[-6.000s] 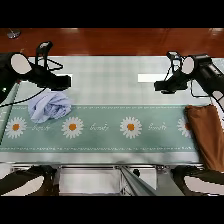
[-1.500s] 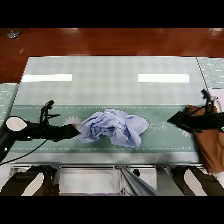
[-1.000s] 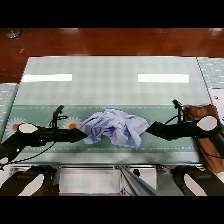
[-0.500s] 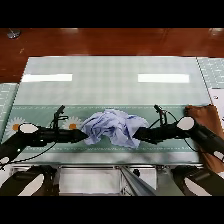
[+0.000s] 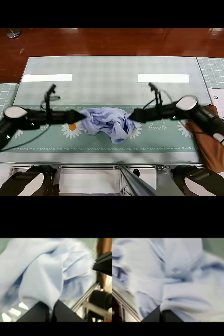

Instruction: Fold the shirts.

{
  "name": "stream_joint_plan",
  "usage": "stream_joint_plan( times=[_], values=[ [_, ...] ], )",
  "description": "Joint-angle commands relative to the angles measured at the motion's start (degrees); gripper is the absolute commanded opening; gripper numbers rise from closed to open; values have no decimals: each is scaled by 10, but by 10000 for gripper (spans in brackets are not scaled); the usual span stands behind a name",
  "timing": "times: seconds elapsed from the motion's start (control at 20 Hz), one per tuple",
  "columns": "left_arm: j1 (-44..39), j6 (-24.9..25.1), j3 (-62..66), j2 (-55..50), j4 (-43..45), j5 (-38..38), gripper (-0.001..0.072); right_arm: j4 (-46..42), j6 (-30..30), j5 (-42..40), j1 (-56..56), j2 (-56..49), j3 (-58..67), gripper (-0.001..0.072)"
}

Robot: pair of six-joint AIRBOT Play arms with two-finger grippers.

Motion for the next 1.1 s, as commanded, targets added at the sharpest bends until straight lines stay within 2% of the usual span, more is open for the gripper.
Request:
stream_joint_plan(
  times=[0.0,0.25,0.4,0.6,0.75,0.9,1.05],
  values=[
    [47,-44,180,3,-2,-33,42,-68,32,90,-69,-2,200,19],
    [115,-111,503,5,-2,-33,42,-168,86,187,-132,-2,598,19],
    [167,-122,665,26,23,-33,41,-231,99,247,-138,15,775,20],
    [248,-172,775,97,172,-33,41,-311,101,271,-138,118,797,20],
    [252,-200,781,158,271,-44,41,-377,106,291,-138,190,783,20],
    [183,-239,780,203,407,-91,41,-414,117,332,-138,235,777,20],
    [97,-254,763,223,480,-145,41,-411,124,408,-138,243,770,20]
  ],
)
